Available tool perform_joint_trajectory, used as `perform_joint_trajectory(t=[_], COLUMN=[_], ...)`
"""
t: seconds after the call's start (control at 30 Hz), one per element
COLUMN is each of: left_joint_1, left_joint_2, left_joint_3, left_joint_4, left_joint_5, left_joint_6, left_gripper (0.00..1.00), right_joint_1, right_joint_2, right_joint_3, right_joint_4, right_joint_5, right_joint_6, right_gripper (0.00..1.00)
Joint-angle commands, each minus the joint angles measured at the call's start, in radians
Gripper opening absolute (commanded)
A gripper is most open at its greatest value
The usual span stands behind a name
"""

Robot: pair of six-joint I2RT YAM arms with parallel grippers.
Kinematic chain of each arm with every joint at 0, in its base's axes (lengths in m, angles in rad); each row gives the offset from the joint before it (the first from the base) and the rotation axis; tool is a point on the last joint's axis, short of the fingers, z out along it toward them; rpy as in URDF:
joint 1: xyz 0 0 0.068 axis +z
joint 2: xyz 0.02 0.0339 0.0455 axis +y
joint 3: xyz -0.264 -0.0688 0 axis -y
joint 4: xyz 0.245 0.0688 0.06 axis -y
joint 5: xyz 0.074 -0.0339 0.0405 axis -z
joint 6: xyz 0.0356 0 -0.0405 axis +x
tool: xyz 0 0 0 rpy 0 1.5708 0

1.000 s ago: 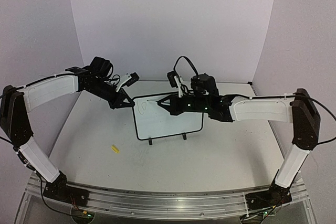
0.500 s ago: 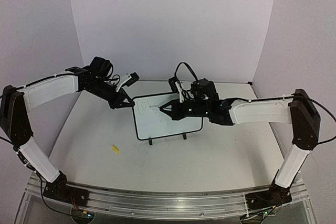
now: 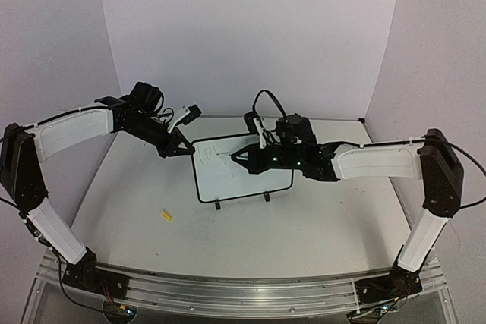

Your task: Write a sentence on the whiteboard

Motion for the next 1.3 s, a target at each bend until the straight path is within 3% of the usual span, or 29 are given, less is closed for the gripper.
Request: perform_joint_trajectory(t=[0.0,0.43,0.7,1.27], left_joint_1=[0.013,0.013,0.013,0.013], left_joint_2=[-0.009,-0.008,-0.009,-0.006], left_joint_3=[0.016,0.018,0.018,0.017], left_joint_4=[-0.014,-0.013,-0.013,-0.014], left_joint_5=[-0.122,-0.124,-0.126,-0.131], left_joint_6=[0.037,0.036,0.038,0.038], left_gripper=[0.0,0.0,0.0,0.0], right_joint_1=[-0.006,-0.007,-0.007,-0.007], right_joint_2=[-0.058,-0.083,-0.125,-0.088], right_joint_3=[0.036,0.041,-0.006,-0.013], right_joint_4=[0.006,-0.001,0.003,0.002], right_joint_5=[0.083,0.082,-0.008,0.034], right_joint_6=[-0.013,-0.023,-0.048,-0.042], right_gripper=[0.0,0.0,0.0,0.0])
